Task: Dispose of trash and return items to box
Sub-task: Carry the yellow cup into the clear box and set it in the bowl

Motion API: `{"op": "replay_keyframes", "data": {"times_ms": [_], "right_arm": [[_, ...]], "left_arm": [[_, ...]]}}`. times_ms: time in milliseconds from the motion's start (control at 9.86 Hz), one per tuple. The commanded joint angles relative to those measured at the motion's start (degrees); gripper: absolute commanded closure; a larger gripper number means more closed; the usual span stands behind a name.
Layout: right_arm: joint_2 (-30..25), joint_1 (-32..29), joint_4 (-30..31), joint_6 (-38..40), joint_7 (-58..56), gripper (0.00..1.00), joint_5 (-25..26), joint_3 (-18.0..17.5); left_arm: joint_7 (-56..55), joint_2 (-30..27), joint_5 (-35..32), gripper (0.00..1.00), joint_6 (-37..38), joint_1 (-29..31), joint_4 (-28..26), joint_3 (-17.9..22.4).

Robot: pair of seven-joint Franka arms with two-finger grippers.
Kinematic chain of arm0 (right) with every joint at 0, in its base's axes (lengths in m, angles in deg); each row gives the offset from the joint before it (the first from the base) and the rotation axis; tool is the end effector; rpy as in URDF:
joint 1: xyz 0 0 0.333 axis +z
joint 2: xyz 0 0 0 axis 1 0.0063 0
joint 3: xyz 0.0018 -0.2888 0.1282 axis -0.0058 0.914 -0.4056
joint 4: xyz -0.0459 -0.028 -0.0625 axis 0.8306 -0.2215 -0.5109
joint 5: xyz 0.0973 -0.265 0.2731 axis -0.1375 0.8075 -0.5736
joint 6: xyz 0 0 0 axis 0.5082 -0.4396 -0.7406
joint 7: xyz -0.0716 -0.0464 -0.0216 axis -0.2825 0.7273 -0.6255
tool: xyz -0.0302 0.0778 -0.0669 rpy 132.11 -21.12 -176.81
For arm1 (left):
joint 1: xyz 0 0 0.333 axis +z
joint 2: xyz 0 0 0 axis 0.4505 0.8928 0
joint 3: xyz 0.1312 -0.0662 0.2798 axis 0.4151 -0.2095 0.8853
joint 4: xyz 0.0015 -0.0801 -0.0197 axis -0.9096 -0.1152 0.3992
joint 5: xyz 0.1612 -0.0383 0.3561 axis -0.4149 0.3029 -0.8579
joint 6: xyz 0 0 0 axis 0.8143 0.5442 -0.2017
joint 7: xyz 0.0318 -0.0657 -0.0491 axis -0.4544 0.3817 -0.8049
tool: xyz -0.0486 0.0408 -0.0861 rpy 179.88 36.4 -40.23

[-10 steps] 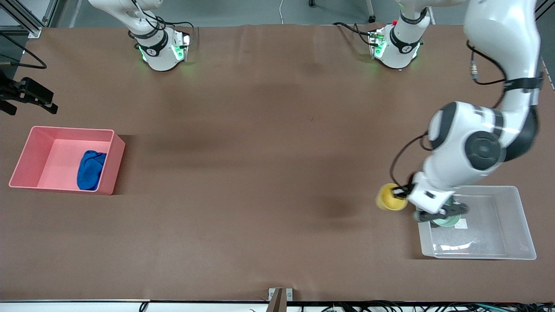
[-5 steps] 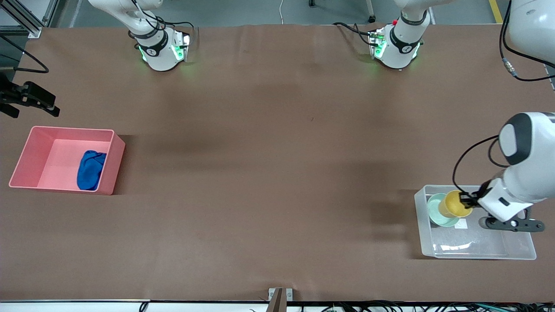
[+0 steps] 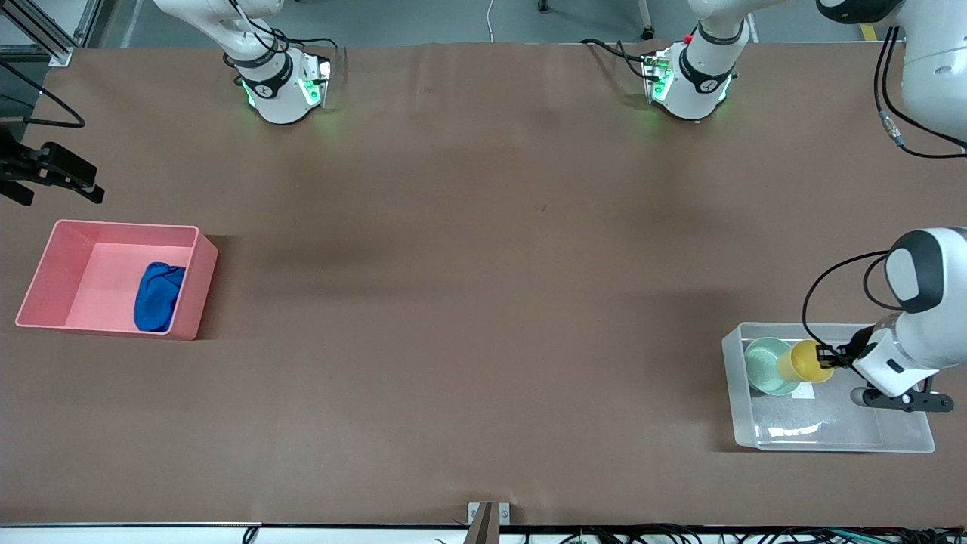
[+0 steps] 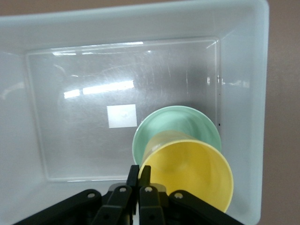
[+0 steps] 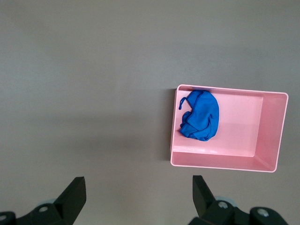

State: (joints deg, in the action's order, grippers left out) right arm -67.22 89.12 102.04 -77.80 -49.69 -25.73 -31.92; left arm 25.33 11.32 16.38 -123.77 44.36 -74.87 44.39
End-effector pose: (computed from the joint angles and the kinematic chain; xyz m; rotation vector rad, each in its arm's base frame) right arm 0.5440 -0.0256 0.6457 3.1347 0.0342 0.0151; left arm 0.7191 0.0831 0.3113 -3.1232 0.1385 0.0086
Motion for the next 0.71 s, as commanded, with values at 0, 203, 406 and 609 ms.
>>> {"op": "replay_keyframes", "data": {"times_ms": [0,203,406,609], "right_arm": [[-0.61,0.17,0.78,-0.12,0.87,0.00,0.04,0.05],[-0.61,0.17,0.78,-0.12,0.96,0.00,0.04,0.05],[-0.61,0.17,0.87,-0.12,0.87,0.00,0.04,0.05],[-0.61,0.17,0.87,-0.12,0.96,0.00,0.04,0.05]], "left_arm": [[0.53,3.41,0.78,0.99,-1.03,0.87,0.20,-0.35],[0.53,5.00,0.86,0.97,-2.00,1.05,-0.06,-0.35],[0.45,5.79,0.60,0.78,-2.27,0.87,-0.33,-0.26],[0.09,5.10,0.43,0.00,-2.27,0.52,-0.06,-0.35]]}}
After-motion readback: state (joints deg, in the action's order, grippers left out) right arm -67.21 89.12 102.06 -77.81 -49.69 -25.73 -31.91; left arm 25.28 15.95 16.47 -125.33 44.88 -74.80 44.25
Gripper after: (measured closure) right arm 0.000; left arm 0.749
